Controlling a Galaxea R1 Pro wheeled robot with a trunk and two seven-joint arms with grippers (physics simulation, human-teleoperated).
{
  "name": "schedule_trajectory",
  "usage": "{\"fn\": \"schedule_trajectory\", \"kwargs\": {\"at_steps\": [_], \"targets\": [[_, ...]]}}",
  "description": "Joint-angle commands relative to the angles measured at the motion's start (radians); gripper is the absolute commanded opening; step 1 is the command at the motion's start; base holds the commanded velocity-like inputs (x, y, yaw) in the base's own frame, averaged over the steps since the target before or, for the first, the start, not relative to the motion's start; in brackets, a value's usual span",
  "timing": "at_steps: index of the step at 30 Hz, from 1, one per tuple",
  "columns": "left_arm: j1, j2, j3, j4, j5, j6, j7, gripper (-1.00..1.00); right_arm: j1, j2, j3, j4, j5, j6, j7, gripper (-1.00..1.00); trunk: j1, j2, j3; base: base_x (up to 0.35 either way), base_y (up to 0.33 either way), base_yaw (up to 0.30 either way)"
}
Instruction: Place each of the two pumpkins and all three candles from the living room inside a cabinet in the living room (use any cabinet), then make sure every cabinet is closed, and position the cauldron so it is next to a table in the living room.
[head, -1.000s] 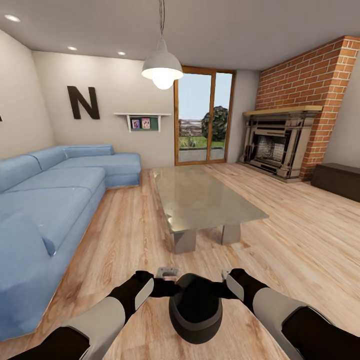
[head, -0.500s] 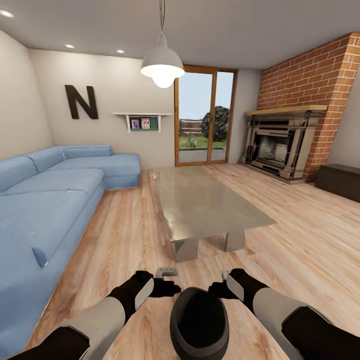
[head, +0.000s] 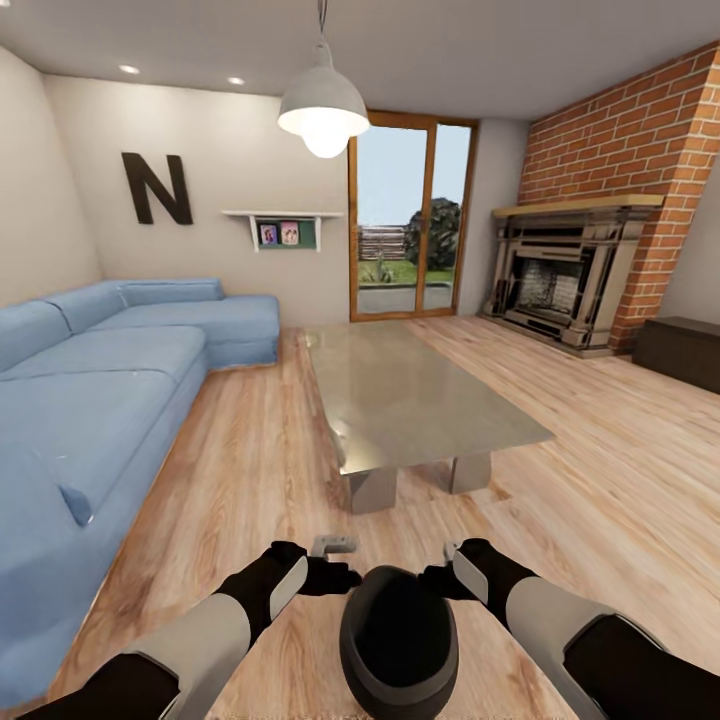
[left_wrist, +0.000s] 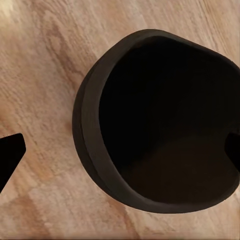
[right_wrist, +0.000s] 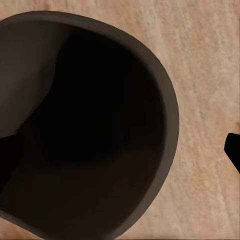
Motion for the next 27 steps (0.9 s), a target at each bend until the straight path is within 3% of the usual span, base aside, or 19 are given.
{"fn": "schedule_trajectory", "kwargs": {"at_steps": [1,19,27], "targets": [[-0.001,0.000,-0.001,-0.001,0.001,0.004,-0.002,1.00,0.000,0.000,0.007,-0.002,-0.010,0.004,-0.007,1.00,0.000,-0.001,-0.005,0.000,0.000,0.000],[-0.001,0.000,-0.001,-0.001,0.000,0.003,-0.005,1.00,0.000,0.000,0.007,-0.002,-0.010,0.004,-0.007,1.00,0.008,-0.005,-0.075,0.000,0.000,0.000],[-0.001,0.000,-0.001,-0.001,-0.001,0.002,-0.005,1.00,0.000,0.000,0.007,-0.002,-0.010,0.004,-0.007,1.00,0.012,-0.007,-0.104,0.000,0.000,-0.114]]}}
